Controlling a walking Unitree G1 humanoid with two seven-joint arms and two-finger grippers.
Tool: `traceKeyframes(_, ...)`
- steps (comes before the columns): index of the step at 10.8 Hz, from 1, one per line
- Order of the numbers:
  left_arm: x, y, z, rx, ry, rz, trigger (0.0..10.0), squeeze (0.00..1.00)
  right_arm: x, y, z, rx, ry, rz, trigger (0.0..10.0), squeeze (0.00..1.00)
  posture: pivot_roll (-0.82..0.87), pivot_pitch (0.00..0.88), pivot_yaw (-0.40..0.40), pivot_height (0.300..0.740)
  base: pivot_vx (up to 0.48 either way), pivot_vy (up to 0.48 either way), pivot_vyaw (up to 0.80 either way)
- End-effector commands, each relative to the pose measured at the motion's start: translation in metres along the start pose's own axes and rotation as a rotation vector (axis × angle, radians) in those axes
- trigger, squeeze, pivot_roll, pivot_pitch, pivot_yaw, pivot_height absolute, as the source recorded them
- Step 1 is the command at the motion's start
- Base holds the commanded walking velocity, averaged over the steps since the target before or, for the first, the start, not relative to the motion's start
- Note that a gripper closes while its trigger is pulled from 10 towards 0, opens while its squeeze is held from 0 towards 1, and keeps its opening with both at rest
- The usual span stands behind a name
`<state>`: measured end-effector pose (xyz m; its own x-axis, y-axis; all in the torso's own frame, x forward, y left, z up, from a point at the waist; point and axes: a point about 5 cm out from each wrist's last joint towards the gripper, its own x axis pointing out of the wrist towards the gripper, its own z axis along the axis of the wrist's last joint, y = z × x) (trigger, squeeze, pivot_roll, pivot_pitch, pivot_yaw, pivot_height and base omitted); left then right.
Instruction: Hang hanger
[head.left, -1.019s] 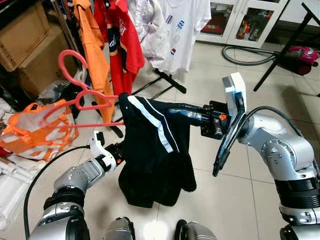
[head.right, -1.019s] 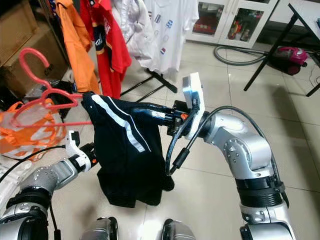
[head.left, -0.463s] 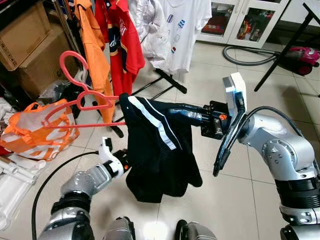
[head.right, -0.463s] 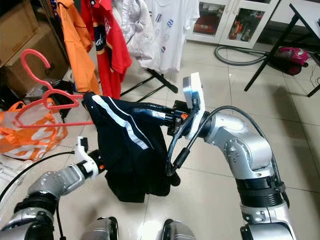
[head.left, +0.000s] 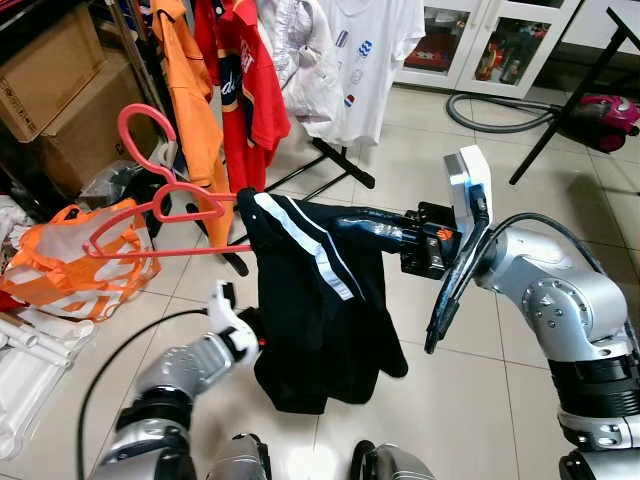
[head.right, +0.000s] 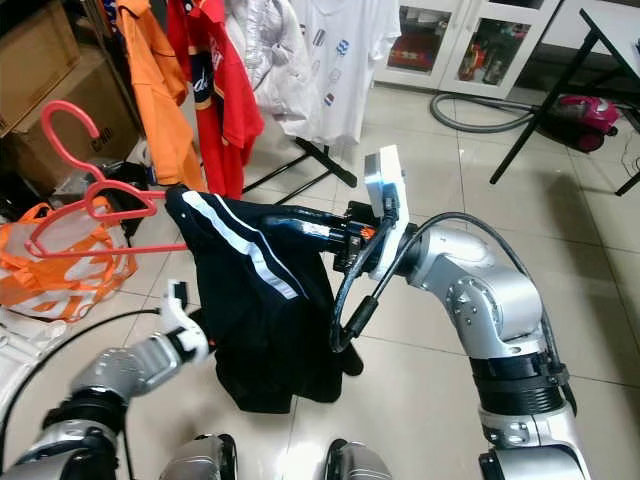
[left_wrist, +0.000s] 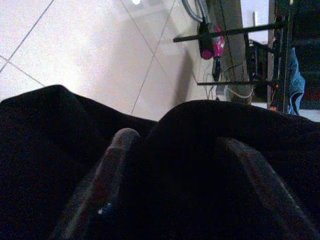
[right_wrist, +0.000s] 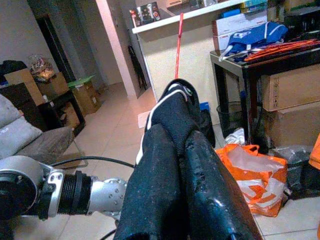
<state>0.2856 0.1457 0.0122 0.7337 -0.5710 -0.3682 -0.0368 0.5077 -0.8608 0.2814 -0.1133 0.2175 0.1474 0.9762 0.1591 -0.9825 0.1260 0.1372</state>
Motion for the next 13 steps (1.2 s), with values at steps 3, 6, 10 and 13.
traceKeyframes(3, 0.001, 0.0, 0.003, 0.029, 0.004, 0.023, 0.0, 0.0, 0.003, 0.007, 0.007, -0.03, -0.033, 0.032, 0.0, 0.0, 0.0, 0.14, 0.002, 0.74, 0.0, 0.0, 0.0)
traceKeyframes(6, -0.009, 0.0, 0.031, 0.128, -0.078, 0.057, 0.0, 0.0, 0.002, 0.004, 0.005, -0.022, -0.035, 0.016, 0.0, 0.0, 0.0, 0.149, 0.0, 0.74, 0.0, 0.0, 0.0)
traceKeyframes(10, -0.049, 0.021, 0.078, 0.197, -0.249, 0.202, 0.0, 0.0, -0.008, -0.021, -0.003, -0.022, -0.038, -0.157, 0.0, 0.0, 0.02, 0.154, -0.008, 0.74, 0.0, 0.0, 0.0)
traceKeyframes(13, -0.052, 0.025, 0.077, 0.338, -0.235, 0.283, 0.0, 0.0, -0.008, -0.022, -0.003, -0.028, -0.035, -0.143, 0.0, 0.0, 0.03, 0.157, -0.01, 0.74, 0.0, 0.0, 0.0)
